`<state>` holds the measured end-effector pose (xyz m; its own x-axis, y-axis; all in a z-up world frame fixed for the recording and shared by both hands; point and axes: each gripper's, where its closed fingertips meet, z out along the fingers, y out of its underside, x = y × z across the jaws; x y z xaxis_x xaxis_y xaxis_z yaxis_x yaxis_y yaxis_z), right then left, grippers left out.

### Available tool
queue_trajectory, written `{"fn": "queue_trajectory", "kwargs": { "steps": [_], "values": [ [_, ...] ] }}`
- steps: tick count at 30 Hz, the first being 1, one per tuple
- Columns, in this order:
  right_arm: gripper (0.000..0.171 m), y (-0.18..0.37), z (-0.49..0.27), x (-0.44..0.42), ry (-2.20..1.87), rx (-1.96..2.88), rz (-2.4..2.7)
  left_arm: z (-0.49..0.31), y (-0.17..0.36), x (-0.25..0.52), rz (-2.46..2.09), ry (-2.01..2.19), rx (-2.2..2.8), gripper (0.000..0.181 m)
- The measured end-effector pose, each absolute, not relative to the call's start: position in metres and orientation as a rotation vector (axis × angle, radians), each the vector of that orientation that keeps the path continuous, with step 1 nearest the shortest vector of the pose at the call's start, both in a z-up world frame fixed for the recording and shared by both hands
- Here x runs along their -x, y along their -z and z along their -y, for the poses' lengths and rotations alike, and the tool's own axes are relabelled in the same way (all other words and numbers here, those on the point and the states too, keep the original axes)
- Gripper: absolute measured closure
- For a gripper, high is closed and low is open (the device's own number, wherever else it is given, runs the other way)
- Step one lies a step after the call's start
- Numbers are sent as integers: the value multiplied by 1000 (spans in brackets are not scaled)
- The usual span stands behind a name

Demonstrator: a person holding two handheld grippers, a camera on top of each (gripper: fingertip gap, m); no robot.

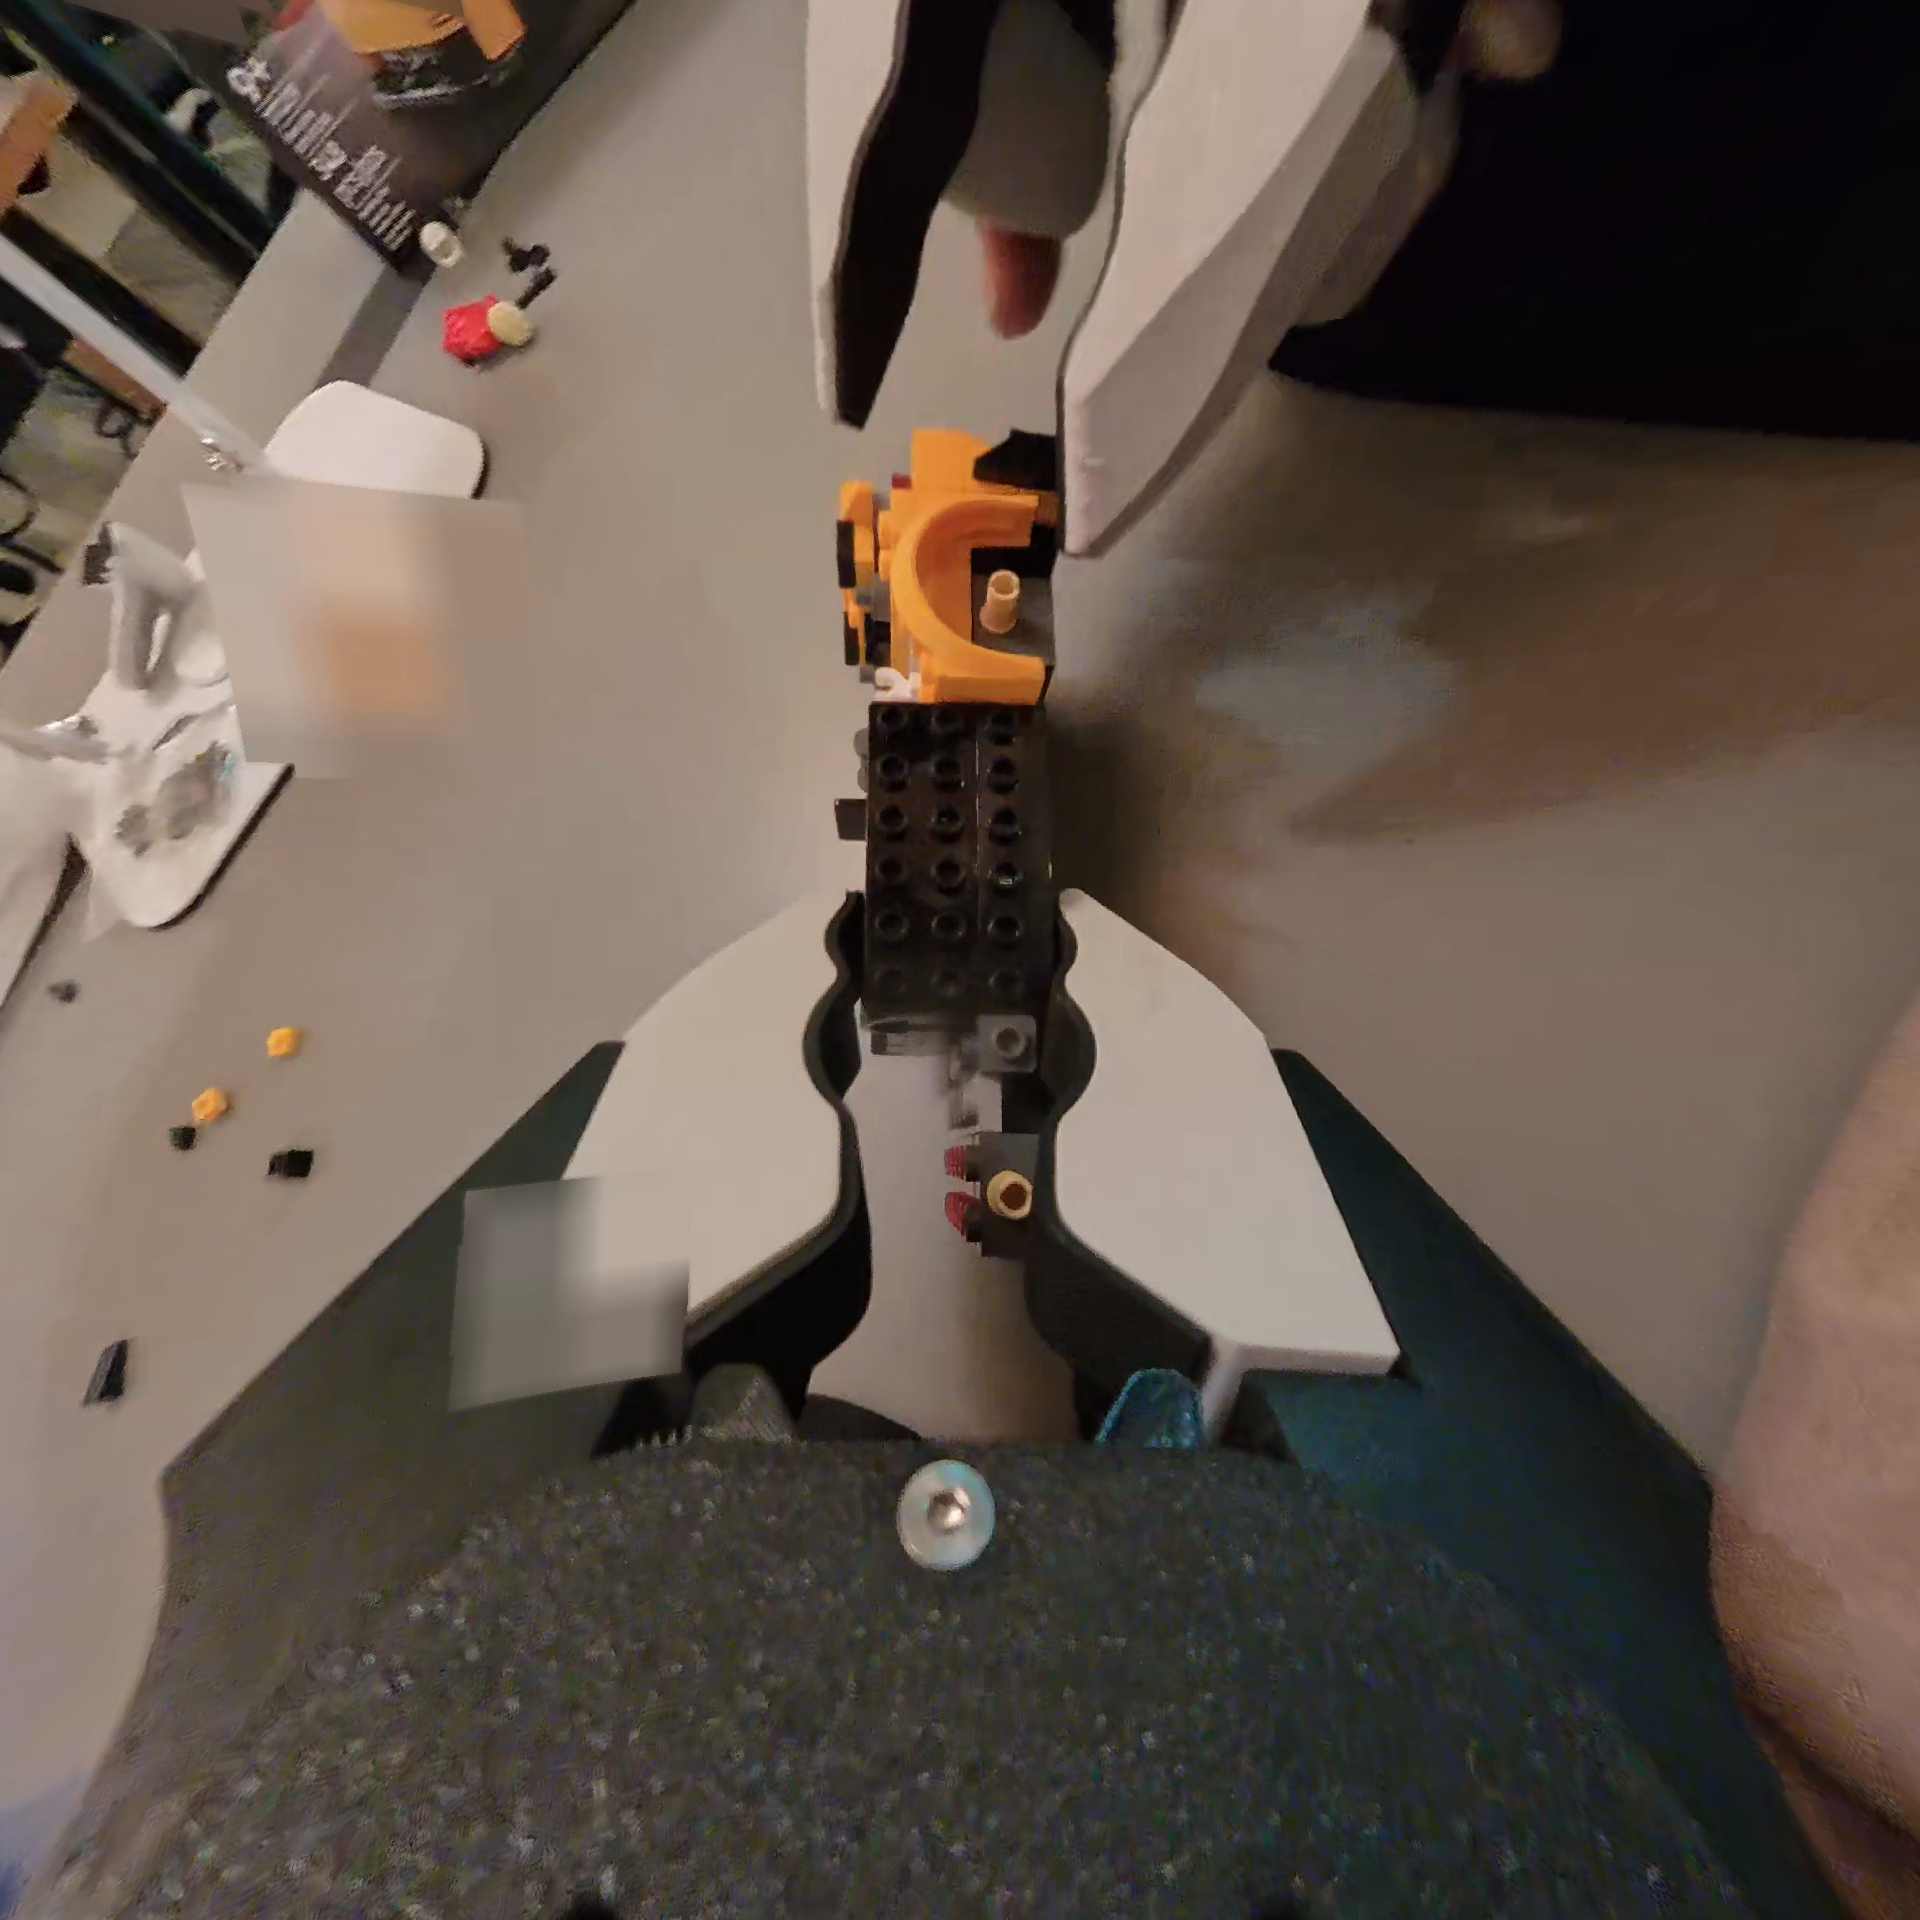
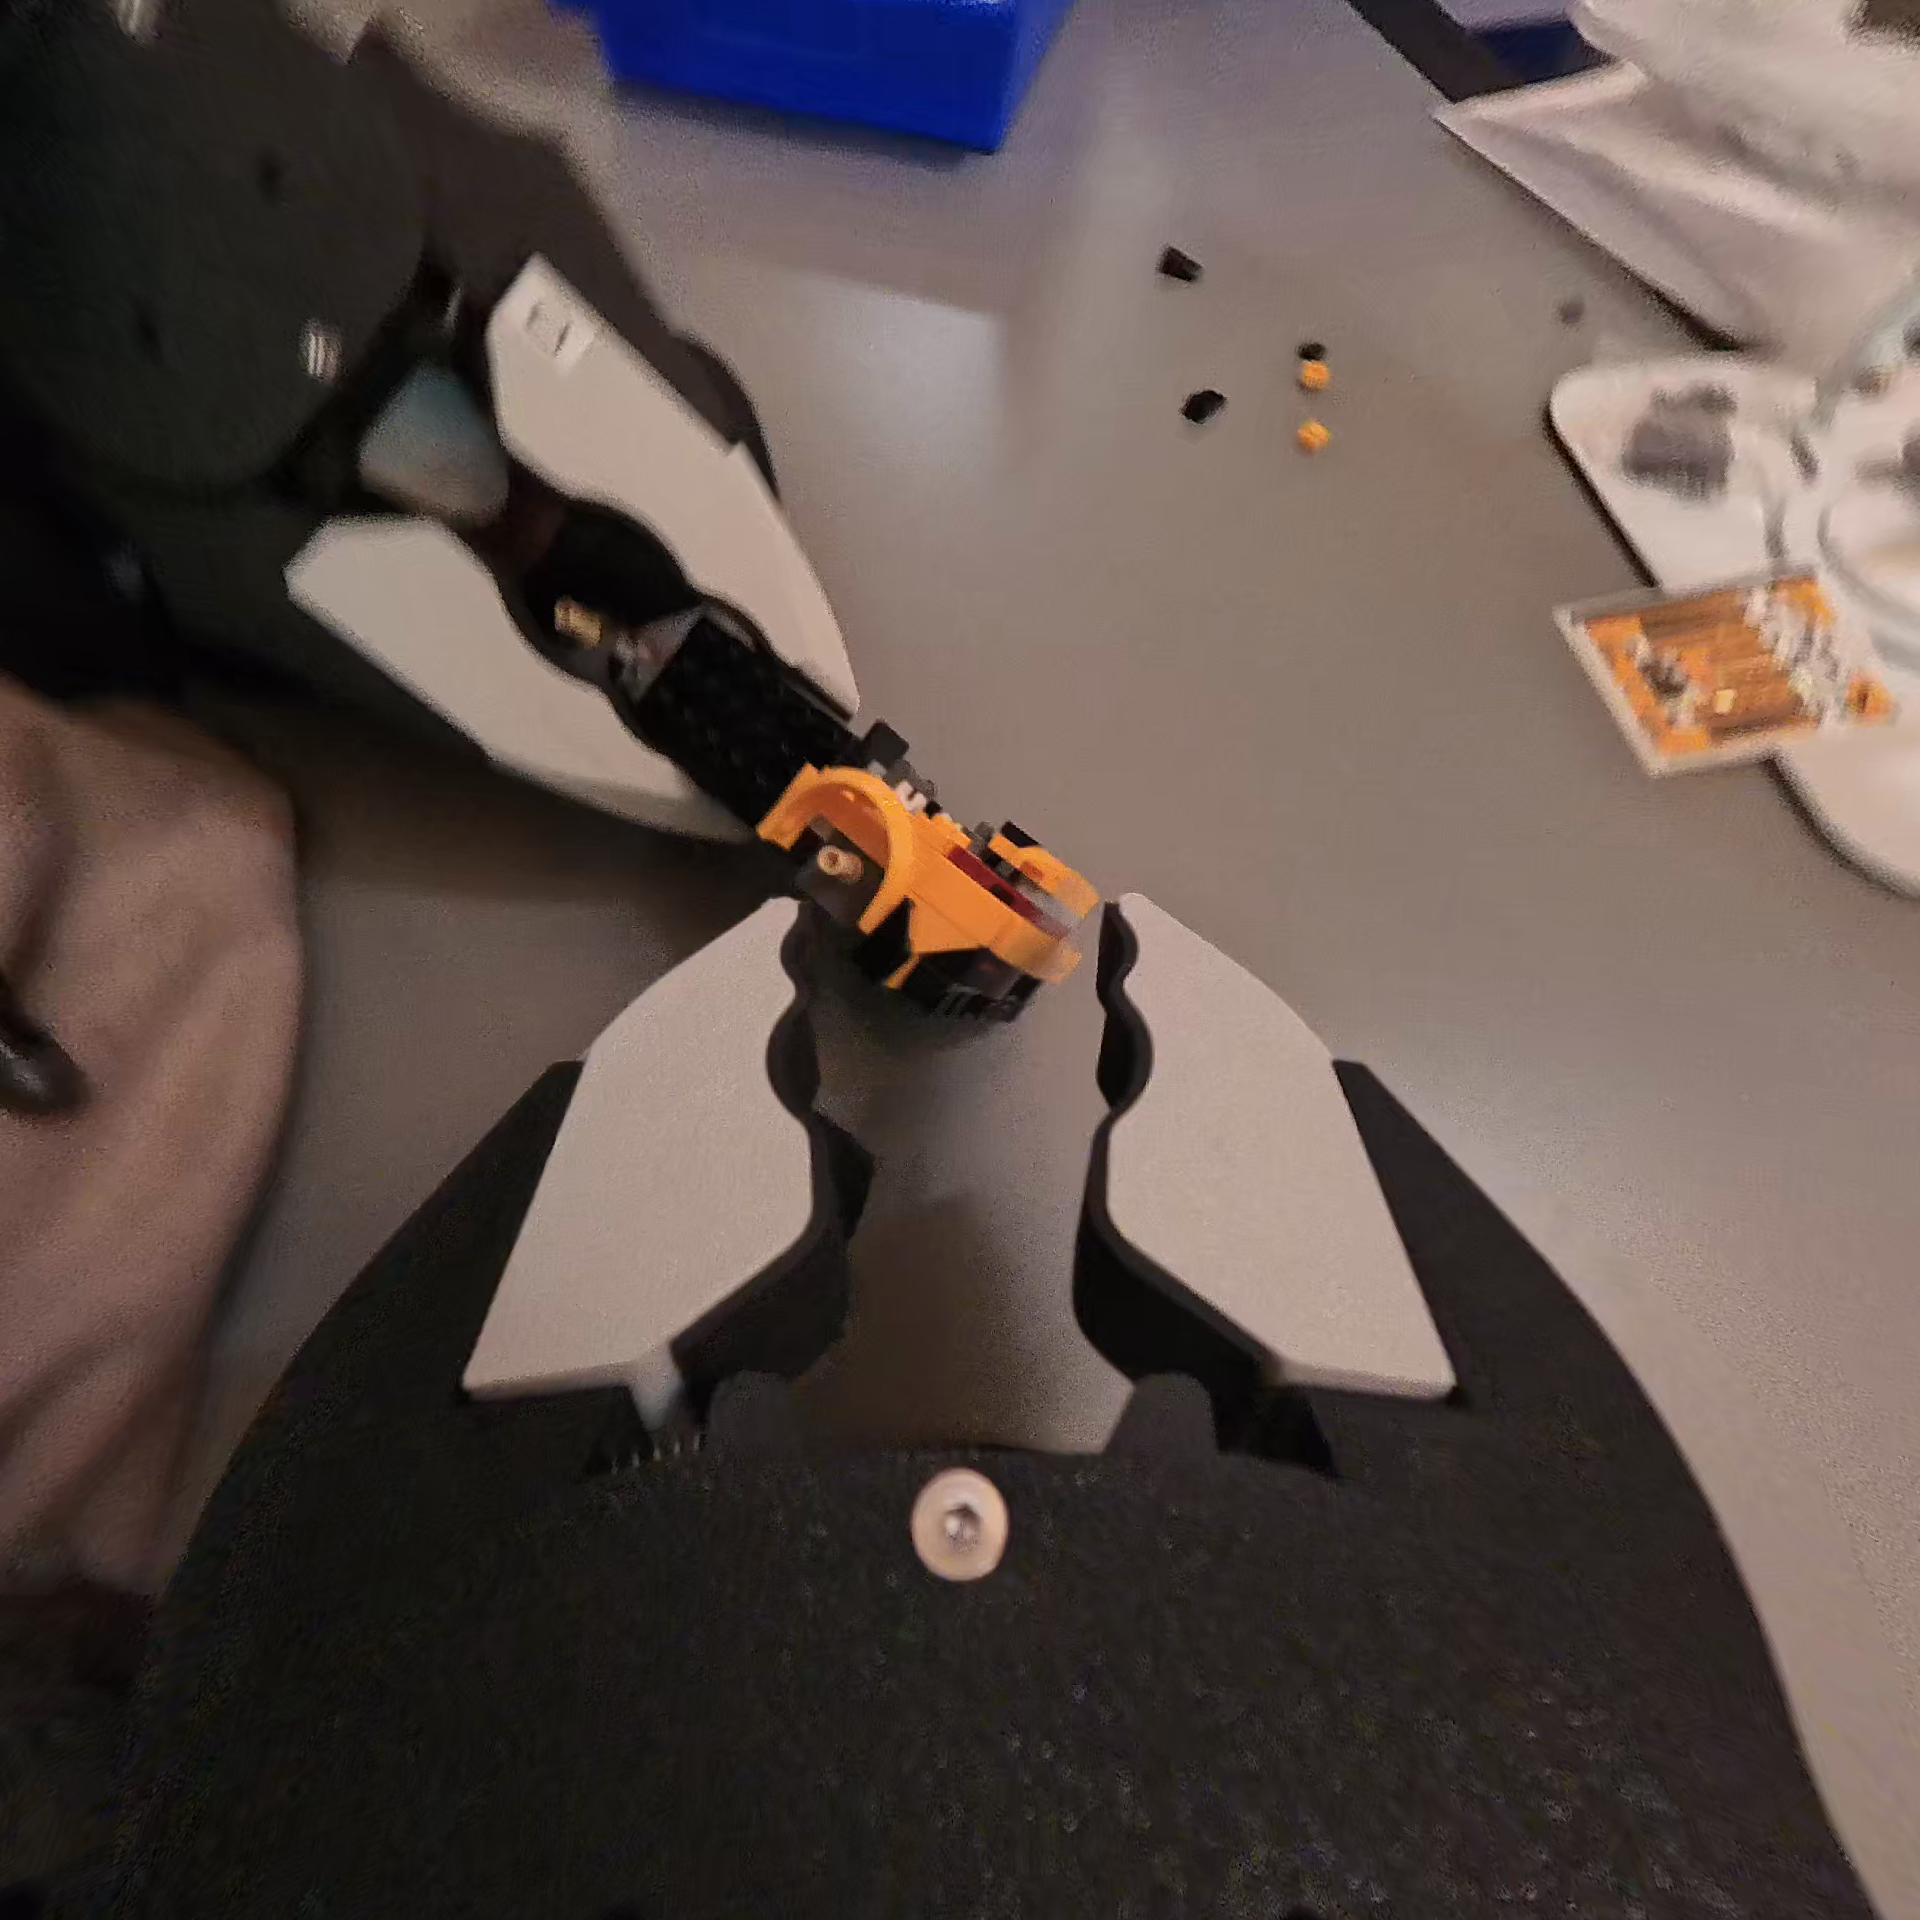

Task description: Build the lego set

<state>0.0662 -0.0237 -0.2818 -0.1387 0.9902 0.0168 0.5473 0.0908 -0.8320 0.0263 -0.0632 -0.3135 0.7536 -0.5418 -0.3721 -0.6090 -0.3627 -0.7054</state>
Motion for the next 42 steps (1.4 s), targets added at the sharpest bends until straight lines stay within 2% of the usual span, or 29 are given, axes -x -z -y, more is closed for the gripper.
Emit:
{"fn": "queue_trajectory", "kwargs": {
  "steps": [3,8,11,42],
  "values": [
    [118,276,26,-65,-1029,1770,1506,60,315,-26,-857,-206,2050,150],
    [107,289,28,-59,-915,1901,1316,58,315,-28,-809,-260,2072,150],
    [110,291,24,-57,-859,1920,1252,59,316,-30,-814,-286,2069,150],
    [113,291,24,-53,-855,1889,1299,57,316,-33,-865,-211,2035,151]
  ]
}}
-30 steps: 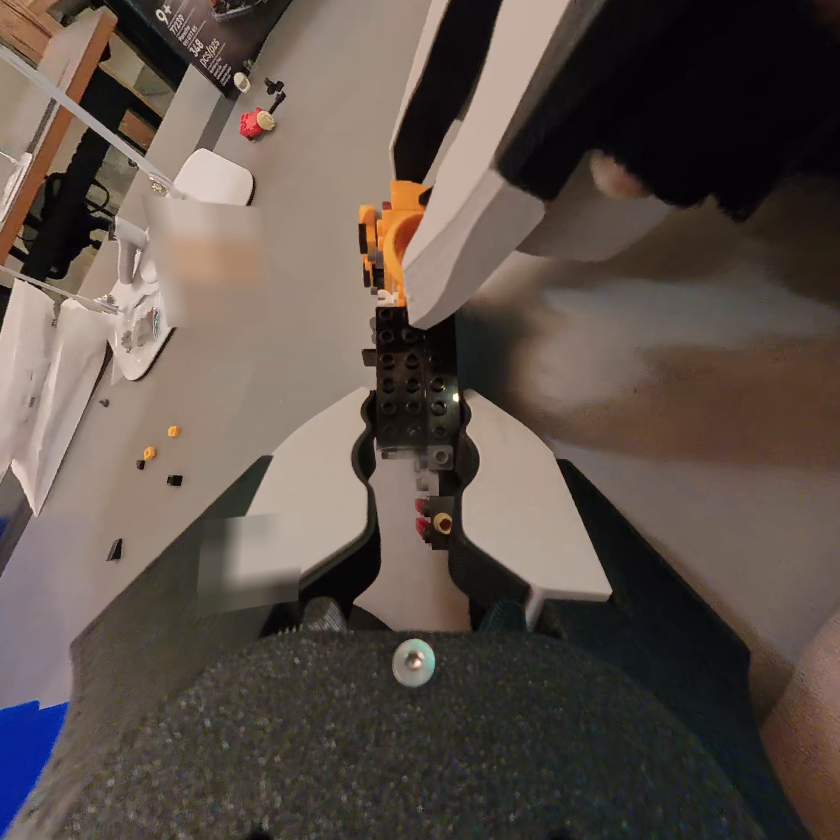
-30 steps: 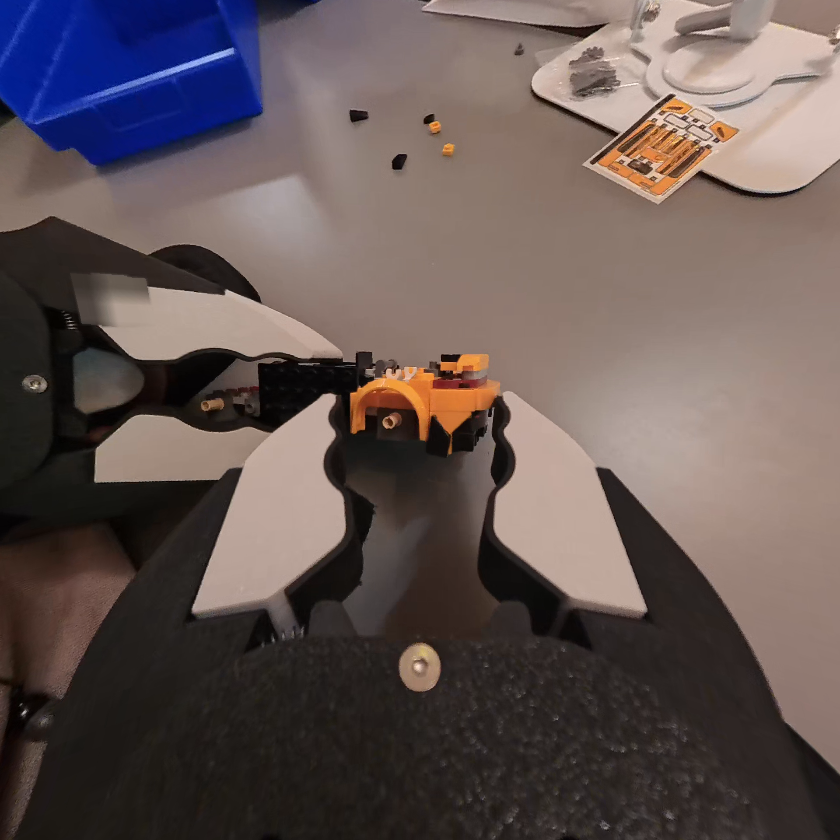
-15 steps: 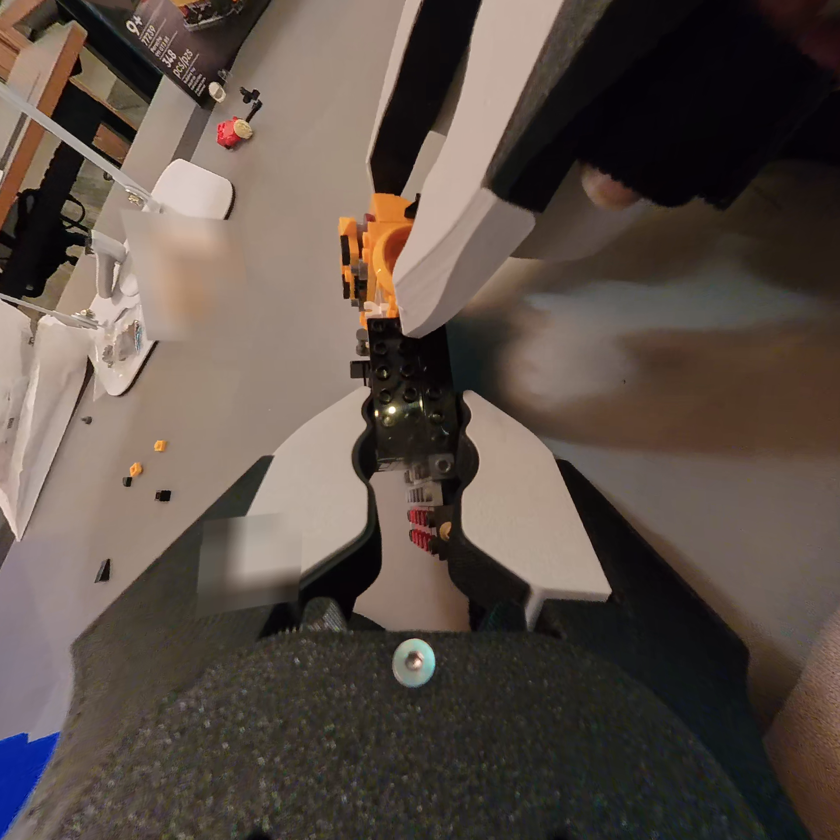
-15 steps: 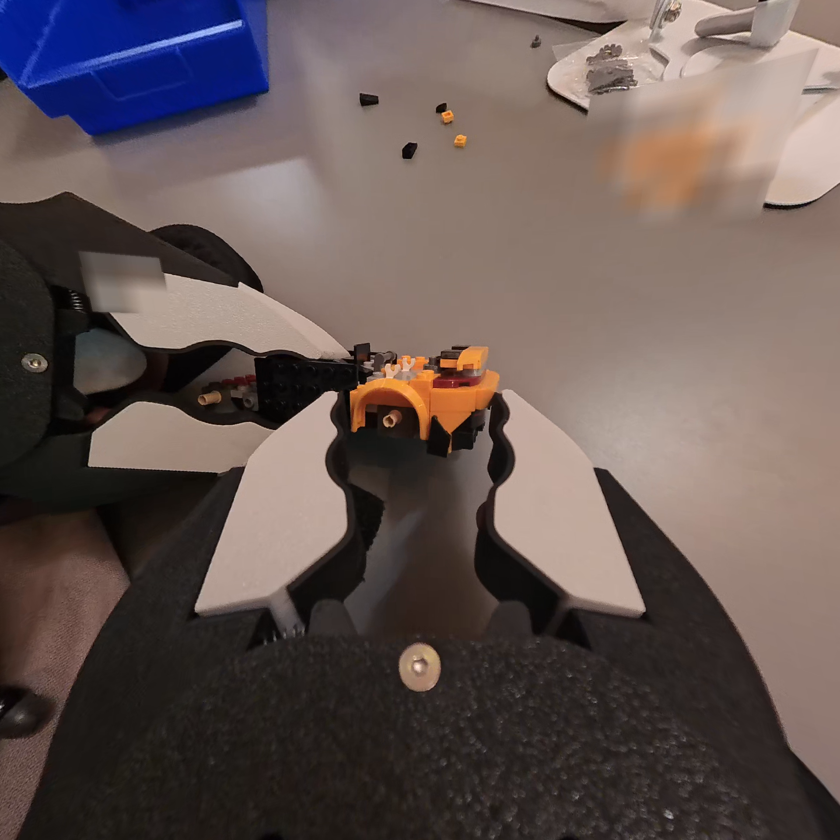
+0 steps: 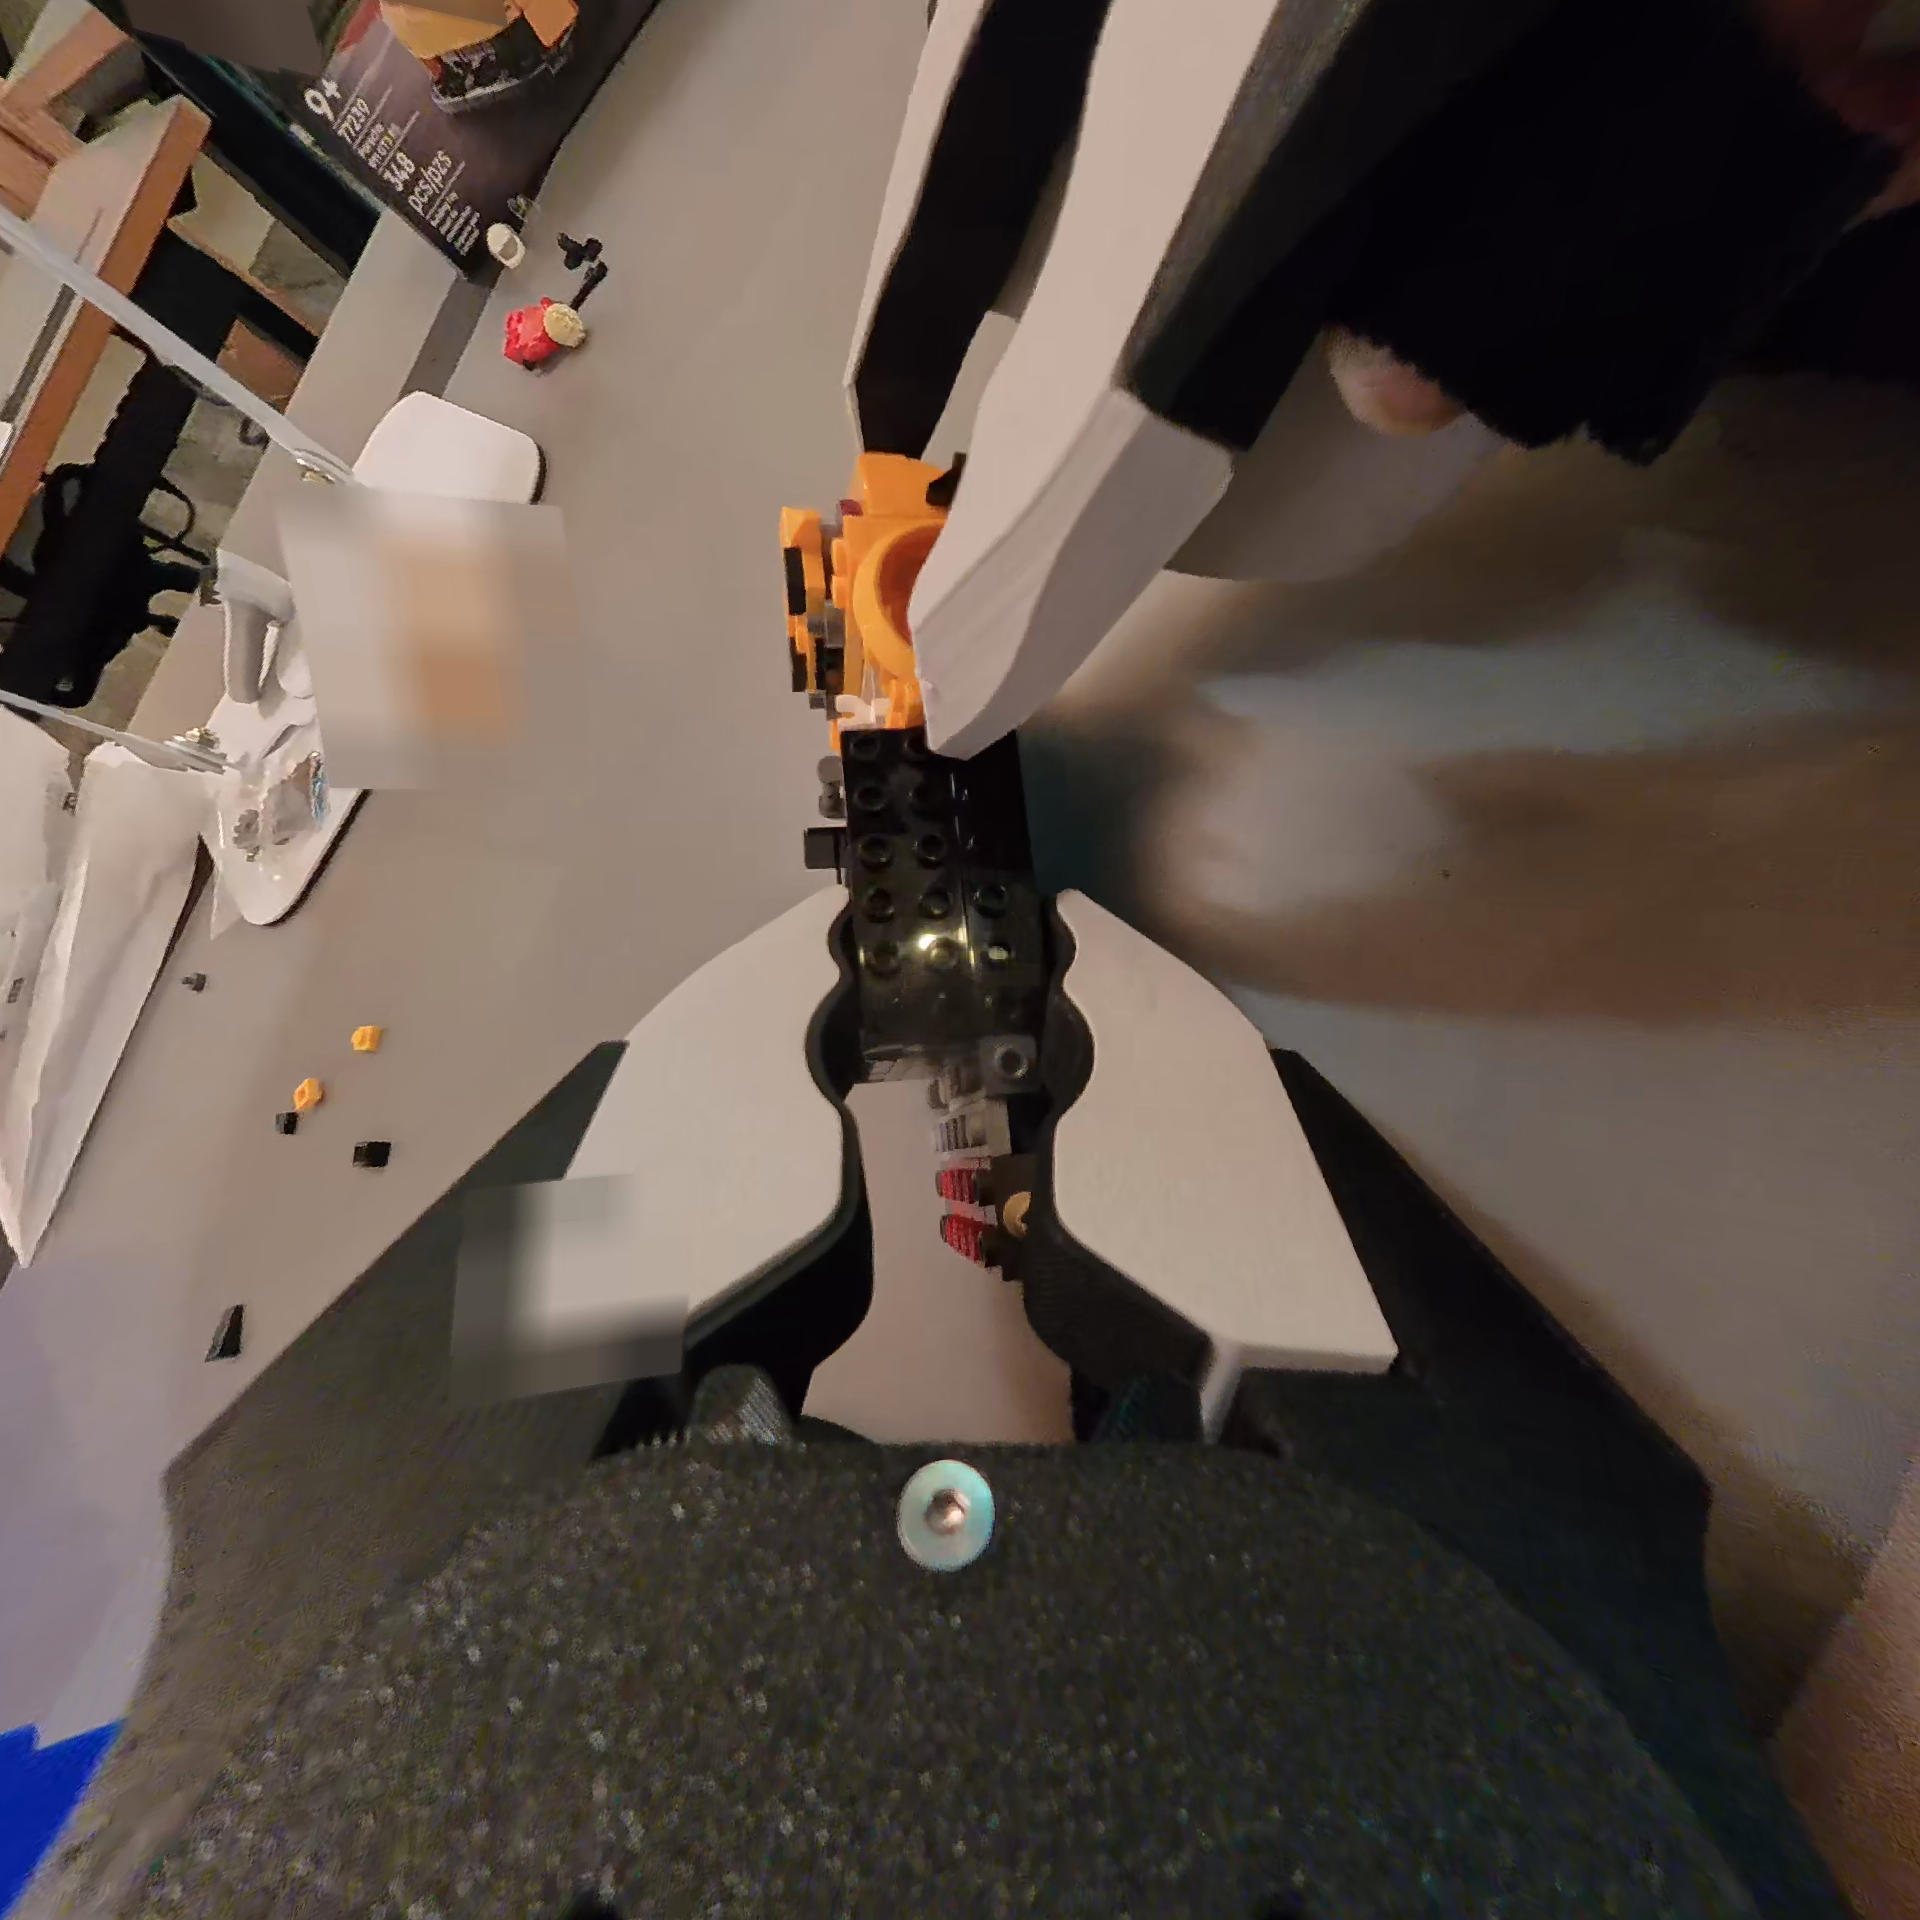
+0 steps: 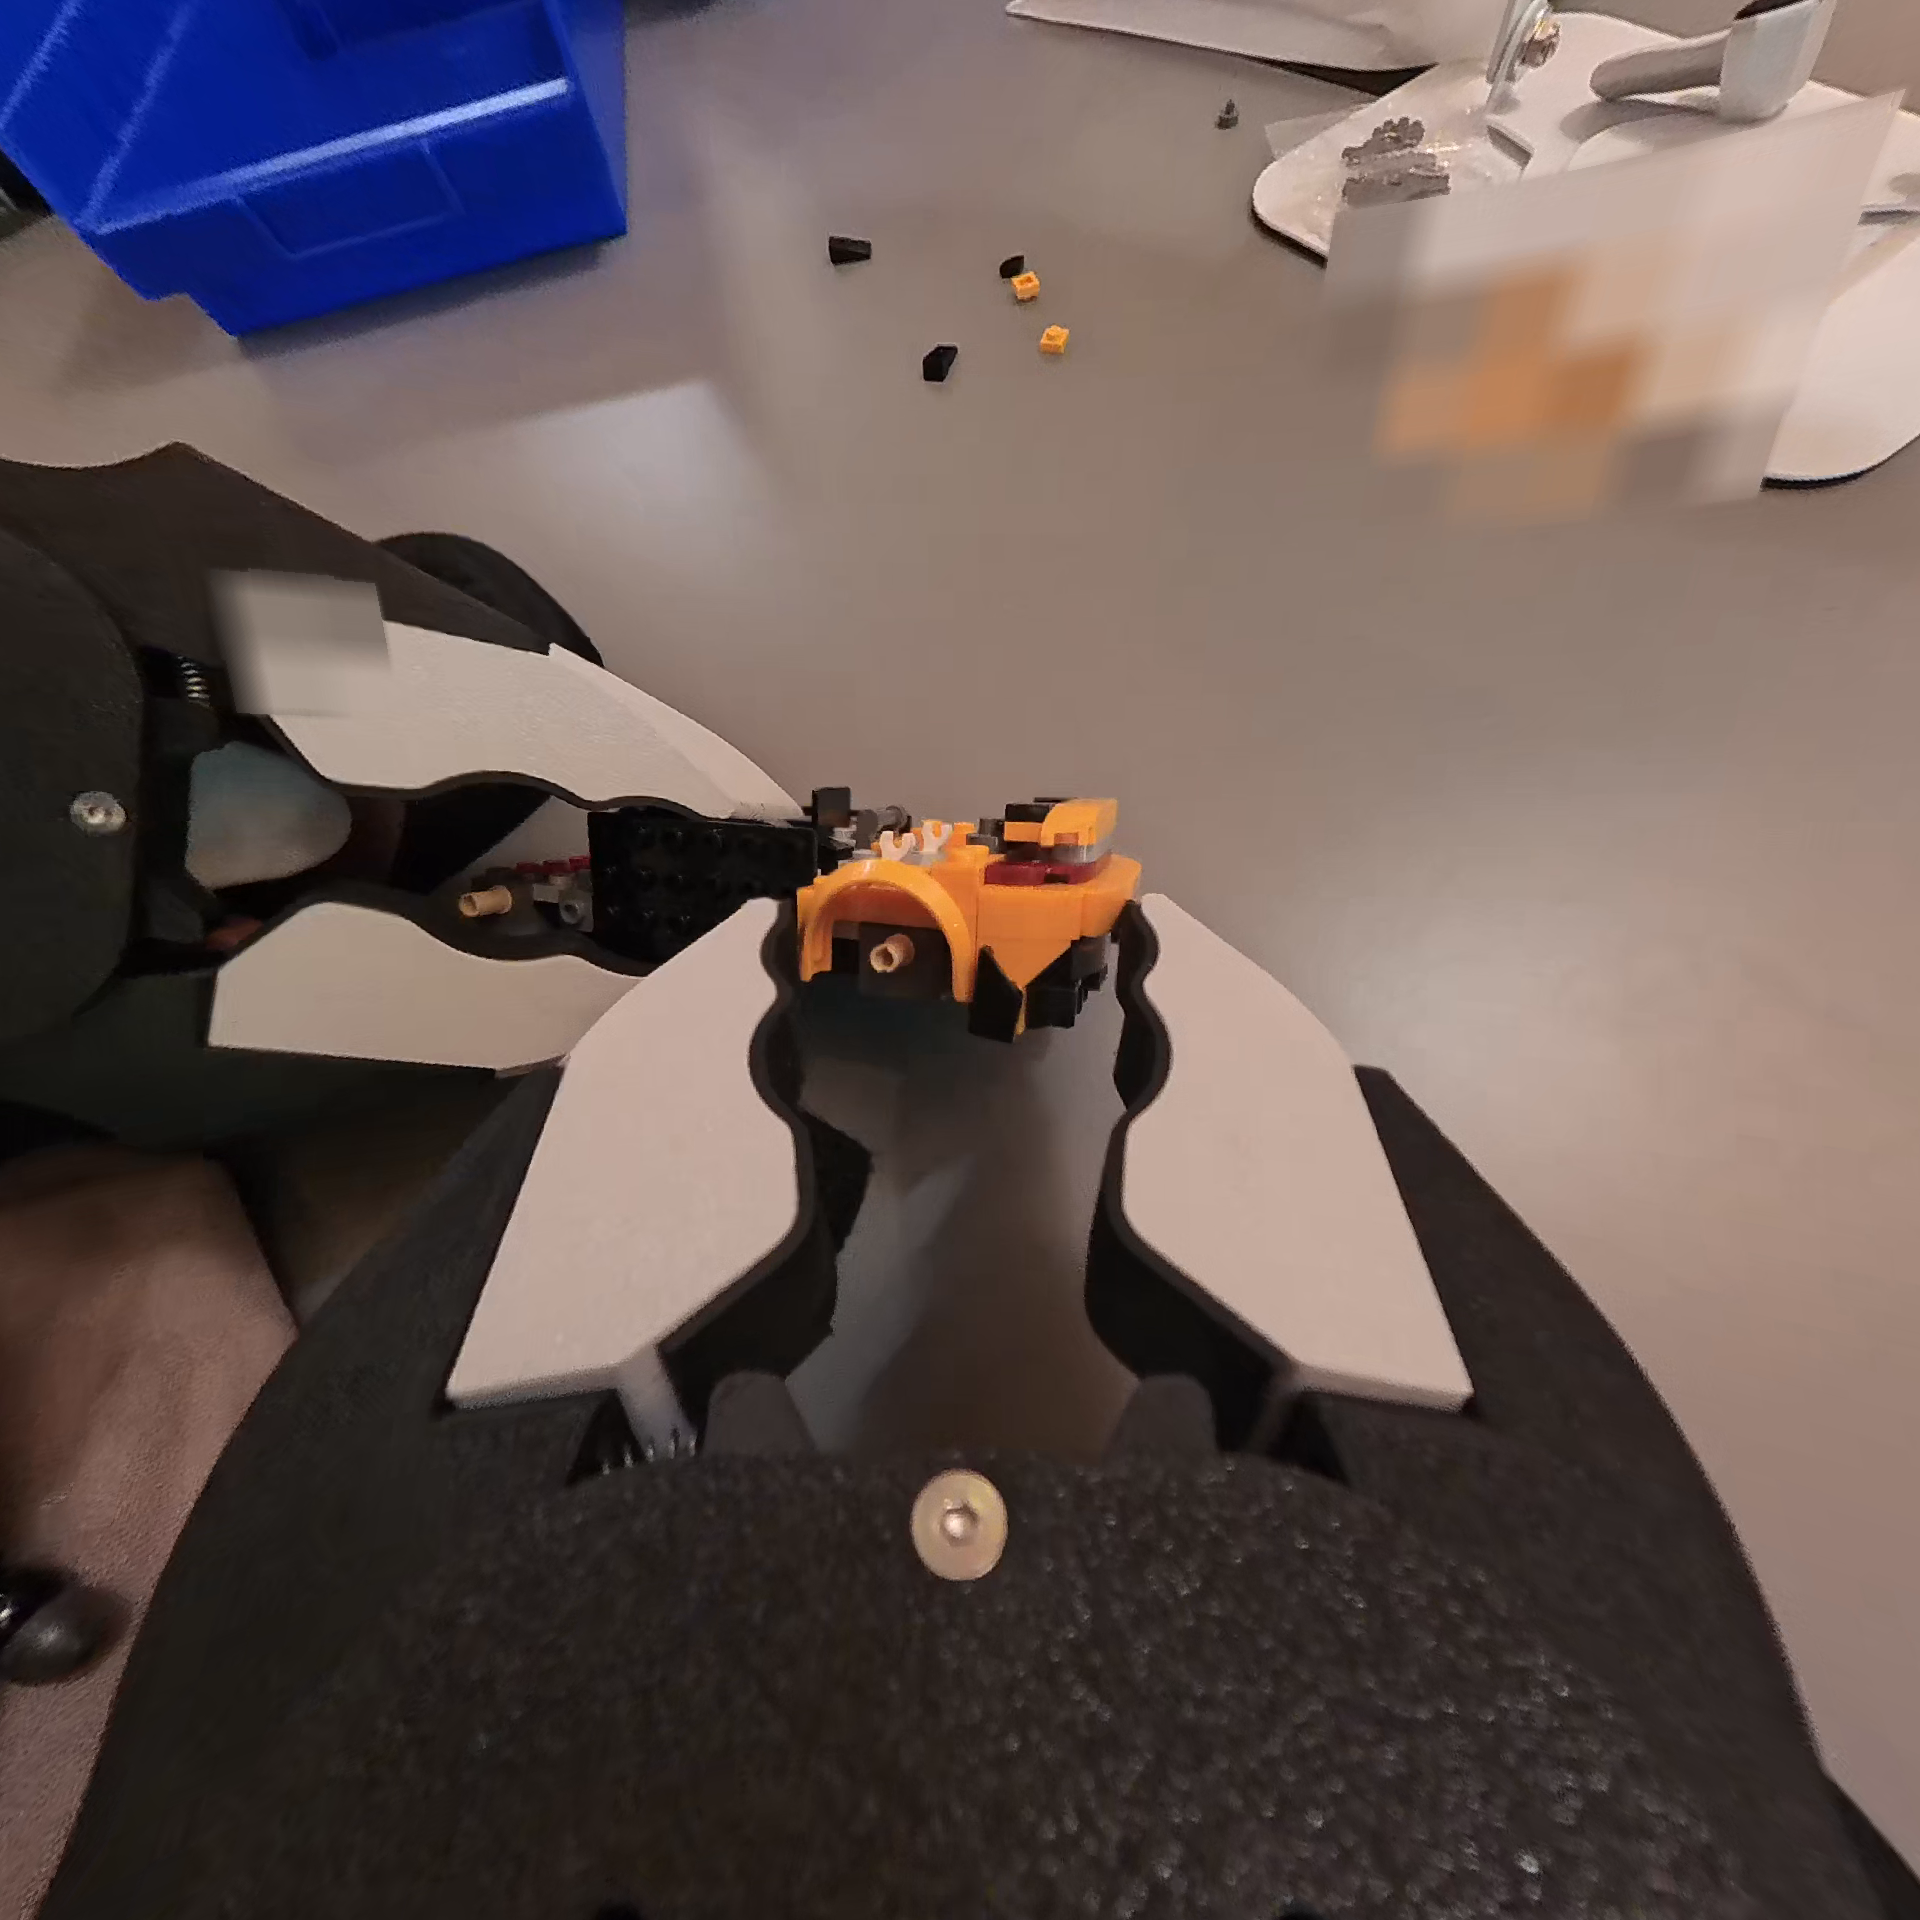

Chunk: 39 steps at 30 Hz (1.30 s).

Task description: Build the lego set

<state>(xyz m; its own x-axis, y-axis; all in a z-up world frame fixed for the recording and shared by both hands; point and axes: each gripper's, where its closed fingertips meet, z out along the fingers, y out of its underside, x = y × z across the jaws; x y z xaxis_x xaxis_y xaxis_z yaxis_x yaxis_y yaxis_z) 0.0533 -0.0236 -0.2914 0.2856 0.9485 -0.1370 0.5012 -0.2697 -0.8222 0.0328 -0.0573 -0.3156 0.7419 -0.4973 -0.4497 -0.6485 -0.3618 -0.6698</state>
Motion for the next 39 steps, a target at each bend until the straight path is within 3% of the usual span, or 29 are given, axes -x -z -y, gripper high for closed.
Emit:
{"fn": "queue_trajectory", "kwargs": {
  "steps": [3,9,18,22,25,27,29,34,39],
  "values": [
    [99,281,24,-55,-960,1827,1339,55,304,-30,-860,-203,1967,151],
    [101,262,19,-80,-1235,1627,1539,52,276,-23,-1060,-425,1679,151],
    [70,258,33,-68,-1364,1346,1977,53,253,-41,-1370,-625,1243,151],
    [87,262,39,-57,-1323,1310,1990,51,248,-43,-1371,-614,1228,151],
    [88,262,35,-52,-1326,1348,1912,47,255,-36,-1325,-487,1338,149],
    [88,267,24,-49,-1276,1403,1850,43,260,-27,-1247,-322,1477,125],
    [88,272,5,-47,-1234,1487,1743,38,258,-14,-1121,-130,1607,111],
    [88,295,-63,-30,-912,1643,1568,3,255,28,-772,120,1788,123],
    [88,317,-76,-5,-767,1609,1695,-32,265,57,-521,259,1921,132]
  ]
}}
